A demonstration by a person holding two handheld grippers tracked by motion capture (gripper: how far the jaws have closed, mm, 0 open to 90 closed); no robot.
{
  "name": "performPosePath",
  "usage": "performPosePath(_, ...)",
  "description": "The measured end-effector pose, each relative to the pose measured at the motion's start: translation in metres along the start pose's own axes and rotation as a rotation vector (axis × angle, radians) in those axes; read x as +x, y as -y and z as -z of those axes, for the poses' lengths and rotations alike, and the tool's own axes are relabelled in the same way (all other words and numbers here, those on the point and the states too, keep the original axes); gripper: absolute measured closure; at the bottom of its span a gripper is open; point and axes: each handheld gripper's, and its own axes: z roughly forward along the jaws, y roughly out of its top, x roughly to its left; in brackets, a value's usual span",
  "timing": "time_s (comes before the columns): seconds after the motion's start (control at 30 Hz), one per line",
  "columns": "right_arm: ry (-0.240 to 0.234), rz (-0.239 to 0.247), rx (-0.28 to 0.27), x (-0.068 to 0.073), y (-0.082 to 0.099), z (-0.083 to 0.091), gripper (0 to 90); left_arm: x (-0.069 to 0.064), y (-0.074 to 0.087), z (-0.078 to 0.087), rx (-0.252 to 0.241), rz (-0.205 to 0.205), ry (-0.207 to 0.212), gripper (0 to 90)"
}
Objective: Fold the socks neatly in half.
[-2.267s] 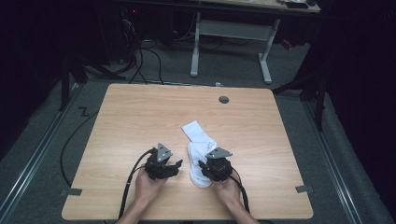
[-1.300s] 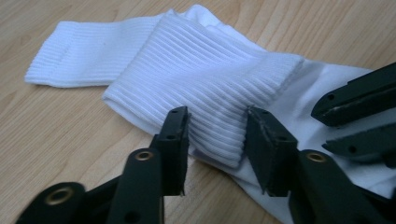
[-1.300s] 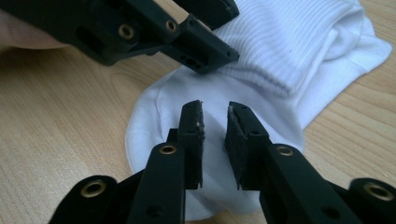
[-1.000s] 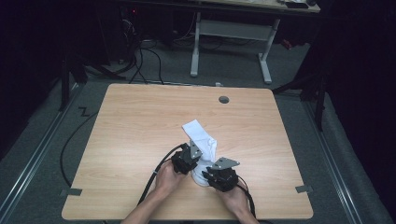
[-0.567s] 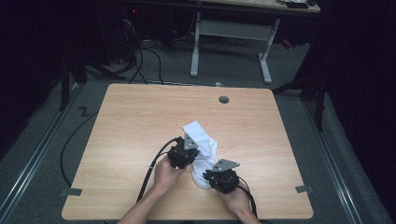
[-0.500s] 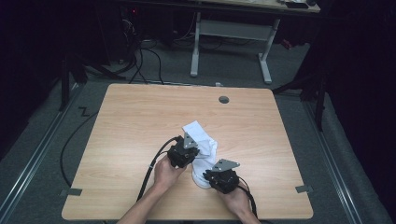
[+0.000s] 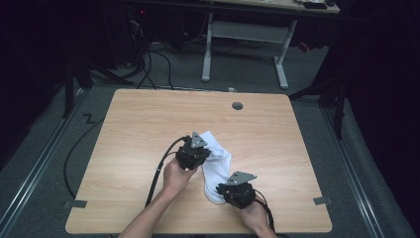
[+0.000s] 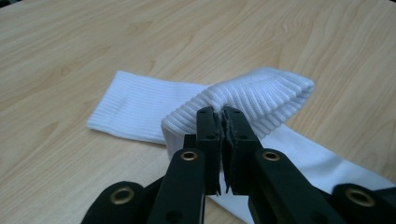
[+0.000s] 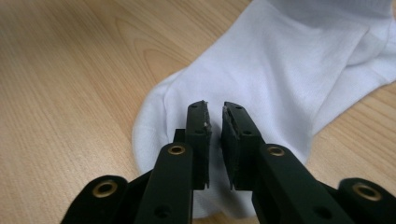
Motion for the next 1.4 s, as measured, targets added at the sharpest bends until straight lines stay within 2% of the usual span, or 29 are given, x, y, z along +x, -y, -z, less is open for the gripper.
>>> performPosePath(0.07, 0.020, -0.005, -0.032, -0.002, -0.002, 0.004, 72.7, 0.007, -0.004, -0.001, 0.000, 0.022, -0.002, 86.1)
performPosePath(0.2, 0.062, -0.044, -0.085, -0.008, -0.009, 0.010, 65.7, 0.018, -0.009, -0.004, -0.008, 0.056, -0.008, 86.0)
performPosePath(0.37, 0.118, -0.021, -0.069, -0.013, -0.019, 0.002, 65.4, 0.029, -0.011, -0.011, -0.006, 0.105, -0.003, 86.0)
performPosePath(0.5, 0.121, -0.053, -0.030, -0.021, -0.021, -0.011, 69.3, 0.034, -0.010, -0.018, 0.010, 0.105, -0.029, 85.8)
performPosePath(0.6, 0.113, -0.046, 0.006, -0.024, -0.020, -0.020, 78.9, 0.038, -0.010, -0.023, 0.019, 0.112, -0.045, 85.5)
performPosePath(0.73, 0.117, -0.024, 0.007, -0.024, -0.019, -0.020, 86.9, 0.044, -0.008, -0.032, 0.027, 0.147, -0.060, 85.0)
performPosePath(0.93, 0.124, -0.012, -0.008, -0.022, -0.019, -0.018, 87.9, 0.054, -0.002, -0.045, 0.060, 0.177, -0.085, 84.1)
performPosePath(1.03, 0.127, -0.004, -0.024, -0.021, -0.019, -0.014, 88.0, 0.059, 0.001, -0.050, 0.060, 0.212, -0.078, 83.5)
performPosePath(1.17, 0.129, -0.010, -0.038, -0.020, -0.020, -0.010, 87.9, 0.058, 0.002, -0.054, 0.068, 0.207, -0.099, 76.3)
performPosePath(1.3, 0.131, -0.007, -0.044, -0.020, -0.020, -0.009, 87.9, 0.055, 0.002, -0.052, 0.076, 0.166, -0.139, 62.3)
performPosePath(1.4, 0.130, -0.008, -0.045, -0.020, -0.020, -0.009, 87.9, 0.054, 0.000, -0.044, 0.054, 0.140, -0.153, 54.3)
